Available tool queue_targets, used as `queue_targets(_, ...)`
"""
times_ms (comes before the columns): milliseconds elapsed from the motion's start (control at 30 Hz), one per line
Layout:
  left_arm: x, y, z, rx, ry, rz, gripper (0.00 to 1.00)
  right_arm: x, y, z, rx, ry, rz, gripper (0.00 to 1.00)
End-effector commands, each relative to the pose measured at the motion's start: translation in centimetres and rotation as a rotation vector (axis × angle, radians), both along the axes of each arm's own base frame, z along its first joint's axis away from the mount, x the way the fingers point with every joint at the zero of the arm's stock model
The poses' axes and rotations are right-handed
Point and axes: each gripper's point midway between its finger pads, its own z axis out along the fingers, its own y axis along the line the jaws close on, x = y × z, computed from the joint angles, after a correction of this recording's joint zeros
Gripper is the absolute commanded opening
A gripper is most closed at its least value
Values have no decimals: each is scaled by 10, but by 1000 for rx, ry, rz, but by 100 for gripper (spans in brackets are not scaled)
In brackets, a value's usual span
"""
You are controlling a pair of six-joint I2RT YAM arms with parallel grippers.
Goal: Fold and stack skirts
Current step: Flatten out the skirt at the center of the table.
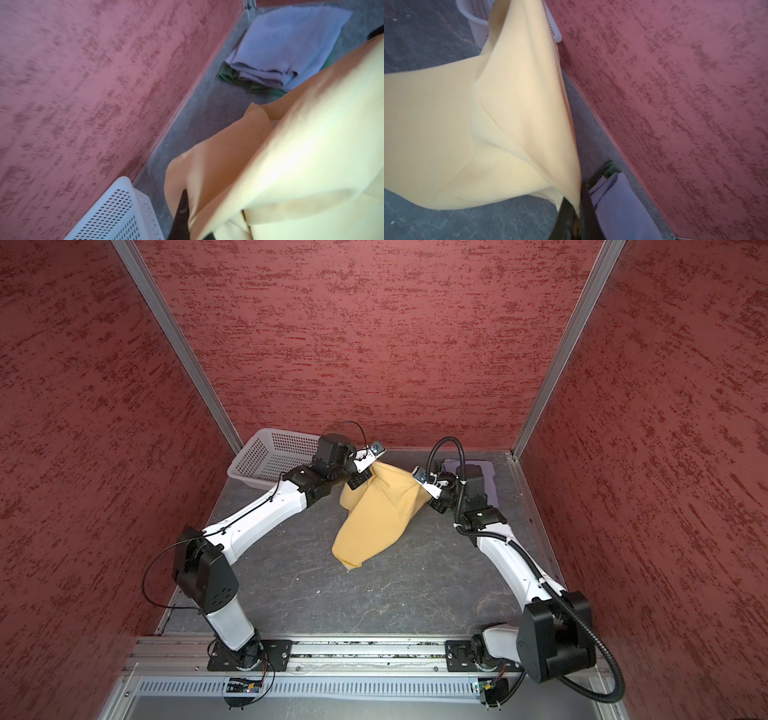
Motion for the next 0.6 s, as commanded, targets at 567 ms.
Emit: queue_targets(567,-68,22,-33,171,161,-98,1,-21,-38,-32,-79,67,-163,0)
